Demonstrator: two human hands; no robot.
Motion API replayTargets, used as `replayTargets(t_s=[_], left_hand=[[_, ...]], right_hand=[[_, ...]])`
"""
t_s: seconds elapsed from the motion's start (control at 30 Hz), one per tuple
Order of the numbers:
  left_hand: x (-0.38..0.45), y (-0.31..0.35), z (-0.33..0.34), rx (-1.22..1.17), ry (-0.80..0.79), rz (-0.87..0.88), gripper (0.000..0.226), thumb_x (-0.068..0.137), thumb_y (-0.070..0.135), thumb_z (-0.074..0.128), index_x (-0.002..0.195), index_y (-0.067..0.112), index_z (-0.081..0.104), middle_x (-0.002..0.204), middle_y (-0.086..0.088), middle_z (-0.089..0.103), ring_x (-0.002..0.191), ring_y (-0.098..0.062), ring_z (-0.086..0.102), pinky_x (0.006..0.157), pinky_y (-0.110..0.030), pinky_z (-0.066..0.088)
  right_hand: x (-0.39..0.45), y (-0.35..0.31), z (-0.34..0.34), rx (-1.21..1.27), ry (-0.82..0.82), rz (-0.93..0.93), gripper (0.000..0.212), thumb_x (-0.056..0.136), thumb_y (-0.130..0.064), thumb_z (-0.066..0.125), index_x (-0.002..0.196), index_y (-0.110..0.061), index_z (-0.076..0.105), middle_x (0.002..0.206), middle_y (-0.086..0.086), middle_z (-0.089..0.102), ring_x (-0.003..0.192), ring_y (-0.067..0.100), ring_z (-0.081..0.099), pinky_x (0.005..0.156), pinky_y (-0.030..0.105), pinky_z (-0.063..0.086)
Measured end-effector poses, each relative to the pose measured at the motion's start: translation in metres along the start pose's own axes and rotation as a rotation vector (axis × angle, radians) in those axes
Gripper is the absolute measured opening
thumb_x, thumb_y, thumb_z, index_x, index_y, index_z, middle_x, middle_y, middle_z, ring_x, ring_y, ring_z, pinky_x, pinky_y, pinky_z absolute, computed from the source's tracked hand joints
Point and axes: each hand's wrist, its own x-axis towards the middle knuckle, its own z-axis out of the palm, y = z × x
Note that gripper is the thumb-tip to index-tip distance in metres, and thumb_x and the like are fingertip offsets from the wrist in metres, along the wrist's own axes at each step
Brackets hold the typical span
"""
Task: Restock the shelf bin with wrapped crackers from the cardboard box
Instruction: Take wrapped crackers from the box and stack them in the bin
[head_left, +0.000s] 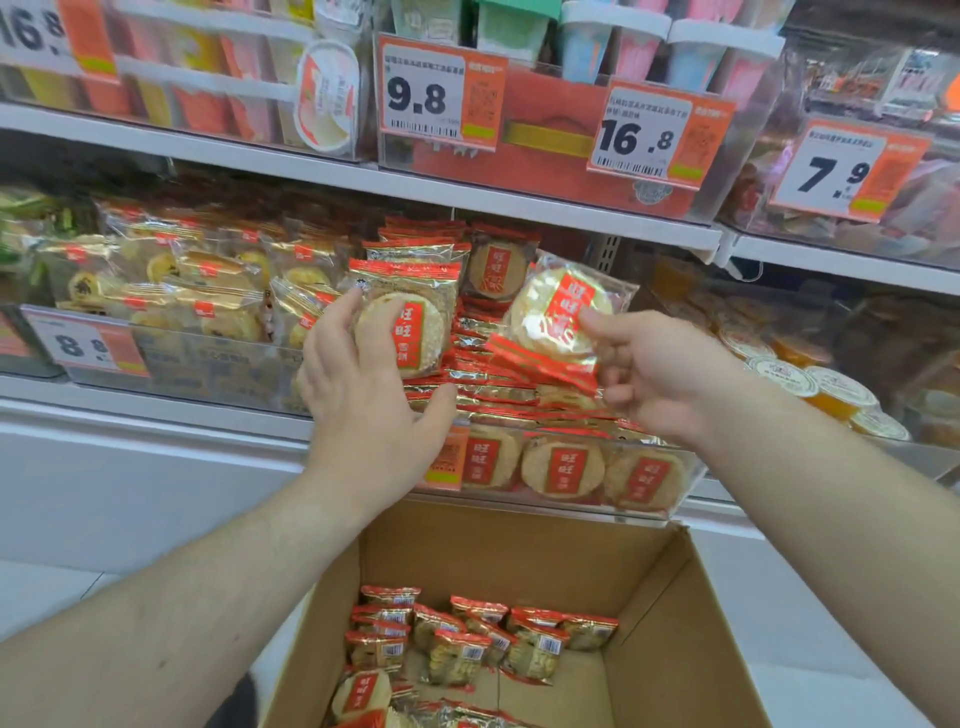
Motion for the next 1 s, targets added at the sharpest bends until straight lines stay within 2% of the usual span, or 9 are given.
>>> replayTargets(t_s=[0.1, 0.23, 0.47, 0.53, 0.63, 0.7, 0.83, 0.9, 1.0], left_hand=[[0.003, -0.005, 0.006, 0.008, -0.043, -0.069, 0.091, 0.076, 0.047, 0.075, 0.145, 0.026, 0.019, 0.156, -0.008, 0.008, 0.143, -0.029, 0.009, 0.114, -0.055, 0.018], [0.003, -0.005, 0.012, -0.003, -0.096, -0.075, 0.097, 0.075, 0.049, 0.075, 0.146, 0.033, 0.01, 0.154, 0.004, -0.003, 0.144, -0.024, 0.003, 0.115, -0.049, 0.021], [0.003, -0.007, 0.019, 0.015, -0.04, -0.055, 0.096, 0.071, 0.05, 0.076, 0.142, 0.031, 0.014, 0.152, -0.002, 0.007, 0.142, -0.027, 0.015, 0.112, -0.048, 0.028], [0.003, -0.007, 0.019, 0.011, -0.041, -0.053, 0.095, 0.071, 0.05, 0.076, 0.14, 0.033, 0.013, 0.152, -0.001, 0.007, 0.142, -0.027, 0.015, 0.112, -0.049, 0.029], [0.003, -0.009, 0.019, 0.006, -0.037, -0.047, 0.093, 0.071, 0.049, 0.075, 0.138, 0.034, 0.012, 0.152, -0.003, 0.009, 0.141, -0.028, 0.017, 0.112, -0.05, 0.031], [0.002, -0.009, 0.02, 0.002, -0.037, -0.039, 0.093, 0.071, 0.049, 0.076, 0.138, 0.033, 0.013, 0.153, -0.003, 0.009, 0.141, -0.028, 0.018, 0.112, -0.05, 0.031], [0.002, -0.01, 0.02, -0.003, -0.031, -0.037, 0.093, 0.071, 0.049, 0.076, 0.139, 0.033, 0.013, 0.152, 0.0, 0.01, 0.141, -0.026, 0.019, 0.112, -0.05, 0.033], [0.002, -0.01, 0.02, -0.004, -0.034, -0.039, 0.094, 0.071, 0.049, 0.076, 0.14, 0.031, 0.014, 0.152, 0.0, 0.011, 0.142, -0.026, 0.019, 0.111, -0.051, 0.035], [0.002, -0.01, 0.018, -0.01, -0.037, -0.042, 0.094, 0.072, 0.049, 0.076, 0.141, 0.03, 0.015, 0.151, 0.002, 0.011, 0.142, -0.024, 0.019, 0.112, -0.049, 0.035]], right_hand=[[0.037, -0.013, 0.006, -0.019, 0.09, 0.016, 0.023, 0.084, -0.027, 0.076, 0.097, -0.012, 0.065, 0.068, -0.003, 0.041, 0.049, 0.006, 0.03, 0.038, 0.018, 0.028], [0.086, -0.022, 0.016, -0.118, 0.191, 0.018, 0.029, 0.085, -0.029, 0.075, 0.106, -0.012, 0.064, 0.08, 0.0, 0.049, 0.055, 0.007, 0.034, 0.04, 0.017, 0.034], [0.137, -0.024, 0.041, -0.298, 0.22, -0.109, 0.024, 0.089, -0.02, 0.07, 0.106, -0.003, 0.066, 0.07, 0.0, 0.053, 0.055, 0.009, 0.04, 0.046, 0.021, 0.037], [0.147, -0.02, 0.047, -0.354, 0.214, -0.161, 0.026, 0.09, -0.021, 0.071, 0.107, -0.003, 0.064, 0.077, 0.002, 0.057, 0.059, 0.01, 0.045, 0.053, 0.023, 0.041], [0.158, -0.012, 0.056, -0.474, 0.291, -0.219, 0.039, 0.085, -0.03, 0.075, 0.112, -0.005, 0.062, 0.096, 0.005, 0.066, 0.08, 0.017, 0.063, 0.07, 0.031, 0.054], [0.162, -0.011, 0.062, -0.606, 0.354, -0.261, 0.042, 0.083, -0.034, 0.076, 0.112, -0.006, 0.062, 0.098, 0.006, 0.068, 0.085, 0.021, 0.067, 0.072, 0.033, 0.058], [0.155, -0.016, 0.072, -0.869, 0.319, -0.281, 0.03, 0.091, -0.024, 0.064, 0.113, -0.005, 0.059, 0.093, 0.006, 0.064, 0.071, 0.018, 0.062, 0.053, 0.027, 0.049], [0.151, -0.017, 0.077, -0.976, 0.264, -0.268, 0.022, 0.096, -0.017, 0.052, 0.111, -0.001, 0.056, 0.096, 0.009, 0.063, 0.083, 0.022, 0.064, 0.063, 0.03, 0.053], [0.144, -0.018, 0.08, -1.045, 0.204, -0.259, 0.016, 0.099, -0.01, 0.041, 0.096, -0.001, 0.053, 0.078, 0.006, 0.051, 0.081, 0.021, 0.056, 0.063, 0.029, 0.046]])
